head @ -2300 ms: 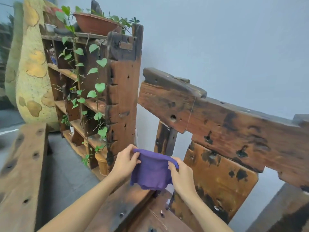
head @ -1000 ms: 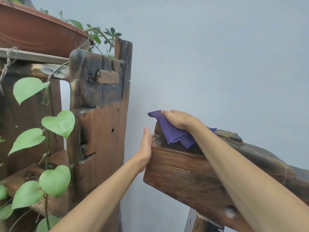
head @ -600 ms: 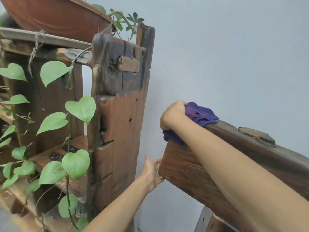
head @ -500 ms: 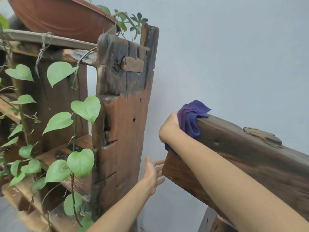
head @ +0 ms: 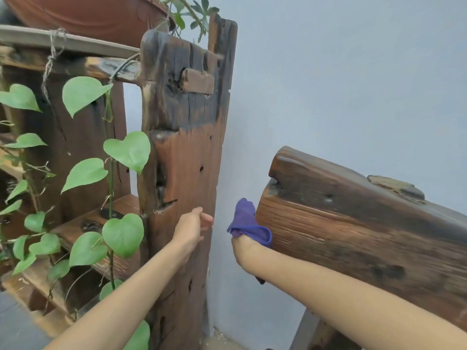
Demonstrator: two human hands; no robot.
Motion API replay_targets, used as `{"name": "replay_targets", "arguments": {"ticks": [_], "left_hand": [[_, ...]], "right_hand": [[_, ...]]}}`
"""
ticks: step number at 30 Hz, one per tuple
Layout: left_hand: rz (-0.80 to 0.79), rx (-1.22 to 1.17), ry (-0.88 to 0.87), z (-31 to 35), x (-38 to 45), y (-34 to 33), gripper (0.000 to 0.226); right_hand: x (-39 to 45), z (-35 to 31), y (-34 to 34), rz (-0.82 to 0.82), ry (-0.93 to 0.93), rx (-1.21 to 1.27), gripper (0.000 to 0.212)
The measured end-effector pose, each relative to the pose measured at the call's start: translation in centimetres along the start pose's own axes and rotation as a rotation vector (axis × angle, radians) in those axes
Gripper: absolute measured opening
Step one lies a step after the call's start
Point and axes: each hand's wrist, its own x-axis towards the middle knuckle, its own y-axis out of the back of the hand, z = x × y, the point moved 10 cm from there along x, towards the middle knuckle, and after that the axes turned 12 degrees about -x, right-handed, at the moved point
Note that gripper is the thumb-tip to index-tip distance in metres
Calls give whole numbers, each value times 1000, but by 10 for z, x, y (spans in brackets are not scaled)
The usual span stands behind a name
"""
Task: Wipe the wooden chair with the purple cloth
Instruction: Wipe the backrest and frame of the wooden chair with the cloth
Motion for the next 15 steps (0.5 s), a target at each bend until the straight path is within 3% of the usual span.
{"name": "replay_targets", "arguments": {"ticks": [3,6,11,13,15], "left_hand": [[-48,-34,-56,17,-7,-33,48],[-142,-75,-200,49,-24,-82,45],[-389,-52,-544,135,-59,-156,49],[-417,-97,-456,151,-56,-176,55],[-475,-69,-309,151,-50,-195,56]], "right_hand": [[-7,10,-9,198,-72,313,60],[-49,54,-50,406,-287,707,63],[-139,116,-121,790,-477,548,65],[-169,123,-148,882,-641,521,65],[-191,122,-183,836,-875,614,68]]}}
